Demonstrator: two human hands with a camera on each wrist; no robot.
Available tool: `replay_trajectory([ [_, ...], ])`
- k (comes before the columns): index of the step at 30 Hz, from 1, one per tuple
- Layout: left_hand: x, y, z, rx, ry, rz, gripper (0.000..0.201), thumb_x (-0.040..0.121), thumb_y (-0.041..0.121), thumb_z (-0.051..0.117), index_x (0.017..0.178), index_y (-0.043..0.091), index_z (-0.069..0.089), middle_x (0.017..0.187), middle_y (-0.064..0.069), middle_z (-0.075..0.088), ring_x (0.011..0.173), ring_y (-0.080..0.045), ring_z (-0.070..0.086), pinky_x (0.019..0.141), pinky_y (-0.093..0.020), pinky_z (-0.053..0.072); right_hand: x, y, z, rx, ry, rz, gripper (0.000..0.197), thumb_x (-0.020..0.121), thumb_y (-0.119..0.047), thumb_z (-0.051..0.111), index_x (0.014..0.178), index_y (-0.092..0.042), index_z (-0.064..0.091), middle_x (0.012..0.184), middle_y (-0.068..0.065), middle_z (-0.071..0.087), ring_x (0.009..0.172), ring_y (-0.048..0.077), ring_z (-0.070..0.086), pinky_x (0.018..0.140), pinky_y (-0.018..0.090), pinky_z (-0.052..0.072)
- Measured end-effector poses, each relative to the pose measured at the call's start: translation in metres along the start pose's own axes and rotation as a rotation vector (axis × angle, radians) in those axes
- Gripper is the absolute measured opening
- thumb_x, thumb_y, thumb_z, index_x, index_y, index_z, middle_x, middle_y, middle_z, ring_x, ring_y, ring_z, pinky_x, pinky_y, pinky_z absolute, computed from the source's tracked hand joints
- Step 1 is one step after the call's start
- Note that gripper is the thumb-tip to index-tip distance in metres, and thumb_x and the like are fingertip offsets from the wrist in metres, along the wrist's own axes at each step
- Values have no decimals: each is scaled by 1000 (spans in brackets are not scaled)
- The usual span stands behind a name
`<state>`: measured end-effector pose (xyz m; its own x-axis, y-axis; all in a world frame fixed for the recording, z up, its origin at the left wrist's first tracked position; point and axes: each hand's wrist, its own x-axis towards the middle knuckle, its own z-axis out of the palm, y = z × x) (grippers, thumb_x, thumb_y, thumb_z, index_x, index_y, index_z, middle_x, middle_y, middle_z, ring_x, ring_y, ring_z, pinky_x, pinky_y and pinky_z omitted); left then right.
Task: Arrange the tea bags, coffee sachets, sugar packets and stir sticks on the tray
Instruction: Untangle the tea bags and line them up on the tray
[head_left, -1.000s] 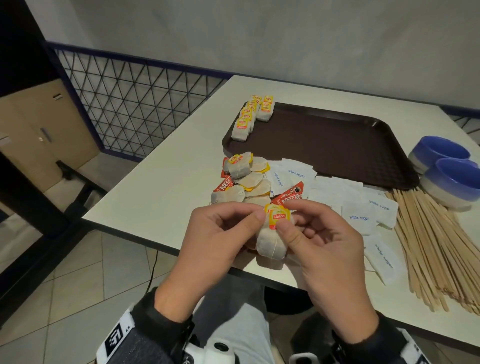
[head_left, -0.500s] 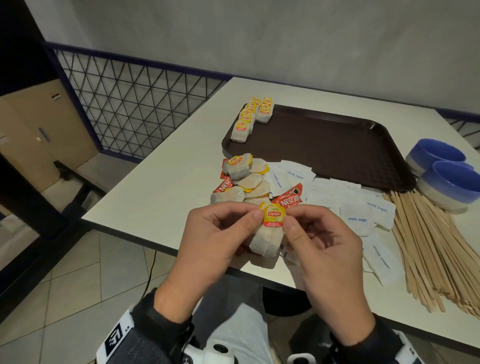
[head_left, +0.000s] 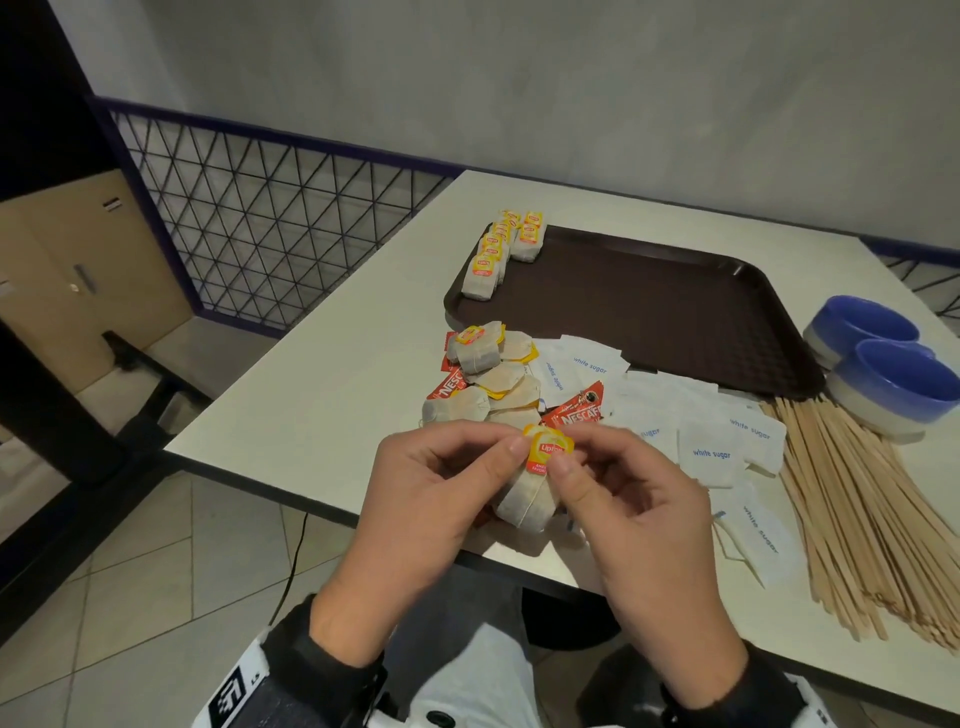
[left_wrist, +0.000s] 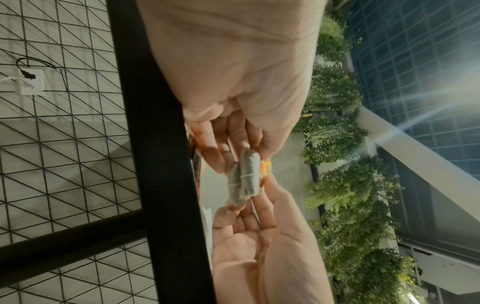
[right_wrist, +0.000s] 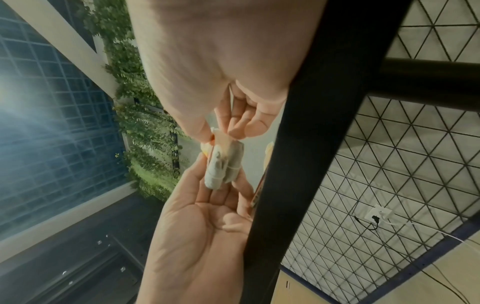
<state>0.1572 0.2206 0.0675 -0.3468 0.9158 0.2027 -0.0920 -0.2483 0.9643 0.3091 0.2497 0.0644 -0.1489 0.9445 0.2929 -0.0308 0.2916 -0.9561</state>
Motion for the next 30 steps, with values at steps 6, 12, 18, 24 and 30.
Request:
replay_trajectory([
  [6, 11, 9, -20, 0, 29, 6, 18, 77, 28, 70, 82, 17, 83, 81, -9, 79, 71, -20, 73, 59, -28, 58, 1, -25, -2, -105, -121, 36, 9, 73, -30, 77, 82, -26, 77, 75, 6, 70, 66, 22, 62, 64, 38, 56],
  [12, 50, 12, -74, -165, 431, -30, 32, 102, 19, 55, 79, 9, 74, 78, -14, 73, 58, -21, 62, 44, -24, 51, 91, -91, -13, -147, -371, -9, 10, 78, -18, 75, 86, -13, 74, 75, 6, 71, 62, 9, 58, 60, 26, 49],
  [18, 53, 6, -77, -258, 444, -87, 45, 104, 19, 49, 66, 9, 71, 64, -14, 64, 48, -24, 55, 41, -26, 49, 249, -57, 11, -317, -423, 322, 12, 94, -5, 68, 94, -14, 60, 89, 11, 73, 73, 17, 66, 69, 31, 53],
  [24, 52, 7, -72, -201, 459, -57, 44, 98, 5, 52, 57, 0, 68, 53, -25, 58, 38, -29, 48, 37, -30, 47, 334, 0, 35, -599, -481, 491, 24, 98, 2, 59, 86, -14, 45, 87, 18, 65, 70, 22, 70, 64, 34, 60],
  [30, 59, 6, -79, -126, 395, -5, 79, 38, 75, 84, 55, -1, 68, 48, -29, 55, 34, -34, 51, 38, -25, 47, 367, 28, 55, -684, -500, 581, 16, 99, 3, 54, 87, -8, 52, 93, 19, 62, 83, 32, 68, 85, 45, 60],
])
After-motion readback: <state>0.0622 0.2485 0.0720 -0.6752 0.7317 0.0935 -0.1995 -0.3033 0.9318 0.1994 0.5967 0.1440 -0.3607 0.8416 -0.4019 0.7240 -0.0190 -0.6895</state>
